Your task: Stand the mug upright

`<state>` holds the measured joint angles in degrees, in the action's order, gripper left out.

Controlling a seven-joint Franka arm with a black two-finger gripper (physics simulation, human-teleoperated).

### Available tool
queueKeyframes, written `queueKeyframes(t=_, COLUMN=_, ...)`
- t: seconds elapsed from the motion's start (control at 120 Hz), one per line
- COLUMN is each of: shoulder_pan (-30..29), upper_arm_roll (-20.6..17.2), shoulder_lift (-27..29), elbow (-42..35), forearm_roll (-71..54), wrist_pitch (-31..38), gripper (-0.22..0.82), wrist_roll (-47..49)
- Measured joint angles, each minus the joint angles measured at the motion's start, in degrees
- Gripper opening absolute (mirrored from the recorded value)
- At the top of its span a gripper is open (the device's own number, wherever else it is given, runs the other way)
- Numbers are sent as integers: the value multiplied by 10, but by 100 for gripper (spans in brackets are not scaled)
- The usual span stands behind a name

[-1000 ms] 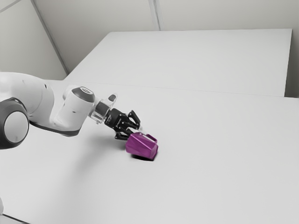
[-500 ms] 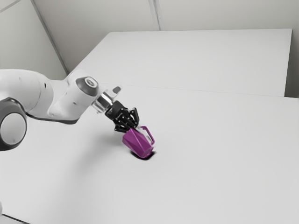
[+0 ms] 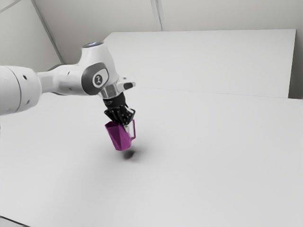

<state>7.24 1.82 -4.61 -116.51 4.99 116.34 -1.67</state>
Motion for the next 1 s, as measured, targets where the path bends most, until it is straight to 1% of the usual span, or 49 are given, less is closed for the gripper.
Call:
queueKeyframes(t=0.217, shoulder_pan=0, upper_arm_roll=1, shoulder_lift=22, elbow=-56, forearm_roll=-48, wrist_pitch=82, gripper=-18, wrist_roll=38)
queueKeyframes(t=0.4, shoulder_pan=0, upper_arm_roll=1, shoulder_lift=30, elbow=-79, forearm_roll=-58, wrist_pitch=129, gripper=-18, wrist_roll=64)
queueKeyframes(t=0.625, shoulder_pan=1, upper_arm_roll=0, shoulder_lift=23, elbow=-97, forearm_roll=-61, wrist_pitch=155, gripper=-18, wrist_roll=89)
queueKeyframes(t=0.908, shoulder_pan=6, upper_arm_roll=0, shoulder_lift=9, elbow=-99, forearm_roll=-61, wrist_pitch=167, gripper=-18, wrist_roll=112)
queueKeyframes(t=0.925, shoulder_pan=6, upper_arm_roll=0, shoulder_lift=9, elbow=-99, forearm_roll=-60, wrist_pitch=167, gripper=-16, wrist_roll=113)
queueKeyframes(t=1.0, shoulder_pan=6, upper_arm_roll=-3, shoulder_lift=8, elbow=-98, forearm_roll=-58, wrist_pitch=167, gripper=1, wrist_roll=115)
